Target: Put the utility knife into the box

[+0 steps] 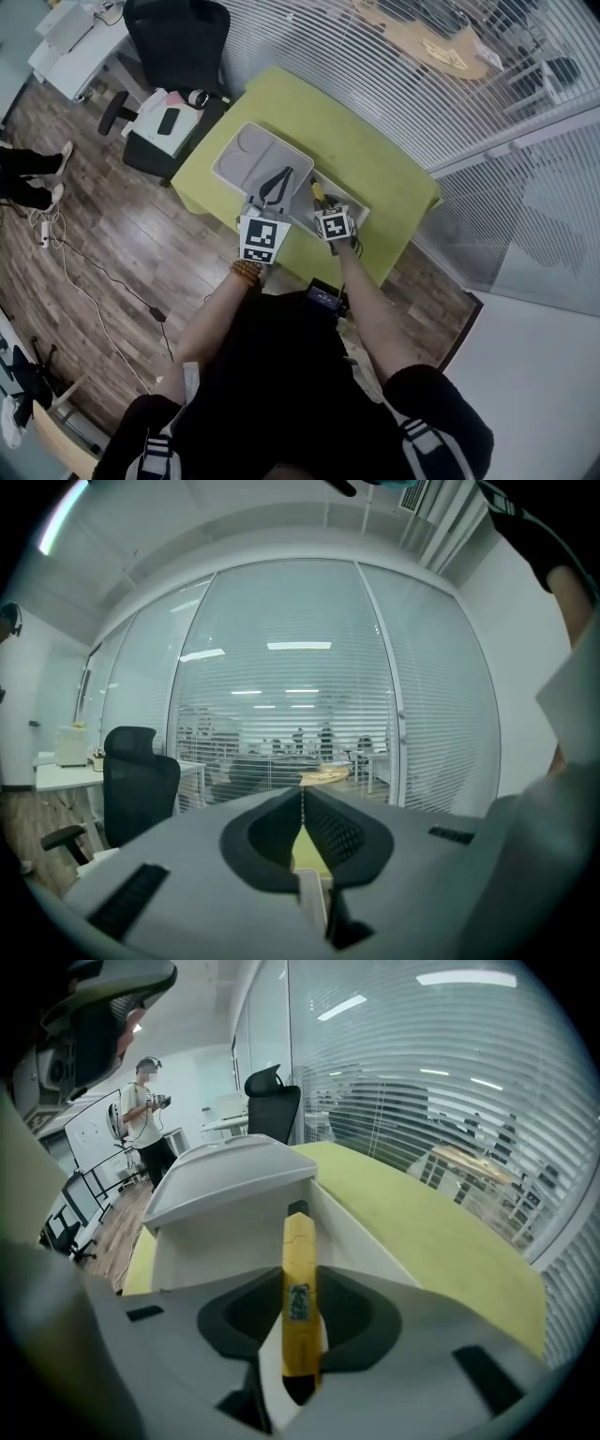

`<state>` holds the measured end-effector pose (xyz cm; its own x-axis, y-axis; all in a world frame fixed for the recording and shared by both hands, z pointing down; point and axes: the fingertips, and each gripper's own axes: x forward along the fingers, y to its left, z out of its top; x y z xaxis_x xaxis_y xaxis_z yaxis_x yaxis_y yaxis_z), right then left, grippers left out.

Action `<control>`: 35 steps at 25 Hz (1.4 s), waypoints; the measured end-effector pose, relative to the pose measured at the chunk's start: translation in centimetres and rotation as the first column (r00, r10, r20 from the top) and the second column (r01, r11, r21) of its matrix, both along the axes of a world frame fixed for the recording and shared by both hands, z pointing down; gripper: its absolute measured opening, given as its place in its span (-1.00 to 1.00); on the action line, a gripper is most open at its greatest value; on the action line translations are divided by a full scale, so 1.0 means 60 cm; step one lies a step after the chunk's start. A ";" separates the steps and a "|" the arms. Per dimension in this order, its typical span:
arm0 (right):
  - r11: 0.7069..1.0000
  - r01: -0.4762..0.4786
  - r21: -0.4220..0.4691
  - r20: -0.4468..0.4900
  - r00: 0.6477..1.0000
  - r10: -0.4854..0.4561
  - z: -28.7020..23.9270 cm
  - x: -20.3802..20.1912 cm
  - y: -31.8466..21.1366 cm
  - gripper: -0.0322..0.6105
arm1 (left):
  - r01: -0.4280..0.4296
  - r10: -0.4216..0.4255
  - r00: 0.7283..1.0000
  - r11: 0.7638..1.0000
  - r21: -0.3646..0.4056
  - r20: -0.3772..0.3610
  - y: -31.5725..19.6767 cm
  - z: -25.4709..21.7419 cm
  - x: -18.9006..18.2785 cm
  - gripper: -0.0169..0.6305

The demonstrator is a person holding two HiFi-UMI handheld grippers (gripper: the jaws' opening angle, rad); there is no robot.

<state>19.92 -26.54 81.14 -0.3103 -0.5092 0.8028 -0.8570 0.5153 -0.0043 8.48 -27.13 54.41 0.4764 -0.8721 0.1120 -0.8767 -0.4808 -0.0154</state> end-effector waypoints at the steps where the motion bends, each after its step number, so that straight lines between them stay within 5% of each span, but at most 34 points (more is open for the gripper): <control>1: 1.000 0.003 -0.008 -0.007 1.000 -0.003 0.004 0.001 -0.001 -0.56 | 0.003 -0.003 1.000 1.000 -0.002 0.001 0.000 0.002 -0.002 -0.89; 21: 0.995 0.007 -0.104 -0.058 0.998 -0.013 0.029 0.005 0.005 -0.52 | 0.019 -0.019 1.000 1.000 -0.001 0.013 -0.008 0.003 -0.016 -0.89; 35: 0.999 0.001 0.046 -0.057 0.998 0.002 -0.052 0.001 -0.004 -0.50 | -0.030 0.031 0.999 0.999 0.024 -0.019 0.005 -0.008 0.003 -0.89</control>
